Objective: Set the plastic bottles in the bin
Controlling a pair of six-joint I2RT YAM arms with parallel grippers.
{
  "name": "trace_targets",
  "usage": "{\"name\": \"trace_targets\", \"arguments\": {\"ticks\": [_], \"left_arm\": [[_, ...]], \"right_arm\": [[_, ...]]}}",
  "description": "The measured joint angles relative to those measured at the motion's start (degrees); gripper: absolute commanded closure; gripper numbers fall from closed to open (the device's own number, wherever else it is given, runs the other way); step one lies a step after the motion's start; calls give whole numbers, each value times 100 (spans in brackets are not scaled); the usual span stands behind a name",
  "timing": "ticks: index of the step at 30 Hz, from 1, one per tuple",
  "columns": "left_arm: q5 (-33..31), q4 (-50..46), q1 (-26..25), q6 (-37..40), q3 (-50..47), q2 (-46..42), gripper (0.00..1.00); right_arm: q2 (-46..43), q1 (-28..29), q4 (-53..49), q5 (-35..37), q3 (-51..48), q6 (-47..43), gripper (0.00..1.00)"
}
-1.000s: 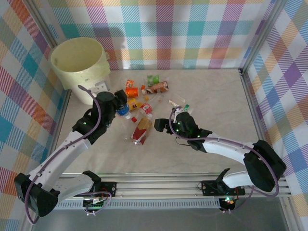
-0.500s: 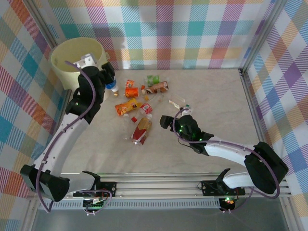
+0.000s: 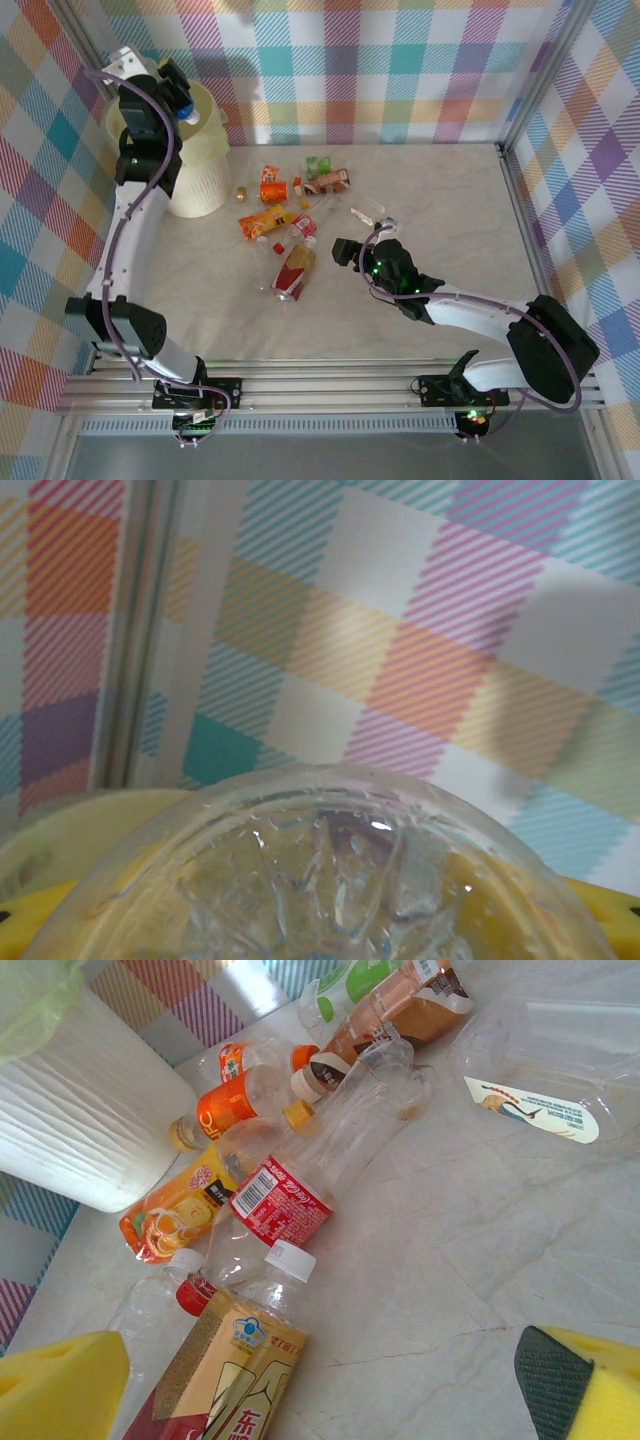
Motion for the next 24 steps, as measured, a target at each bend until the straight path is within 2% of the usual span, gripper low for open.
{"name": "trace_targets", "arguments": {"ticks": [7, 14, 20, 22, 24], "left_arm": [[-24, -39, 529, -184, 658, 1043, 43], [-85, -205, 804, -1110, 1106, 1847, 41], [-251, -721, 844, -1805, 2061, 2597, 40], [-297, -894, 857, -2031, 2321, 2780, 36], [-321, -1115, 890, -2302, 2505, 2887, 27]], "right_arm": [[2, 0, -7, -39, 0, -24, 0], [2, 0, -96, -87, 2, -131, 0], [2, 0, -192, -192, 7, -133, 0], [2, 0, -225, -225, 9, -138, 0], [2, 0, -256, -245, 15, -151, 0]]}}
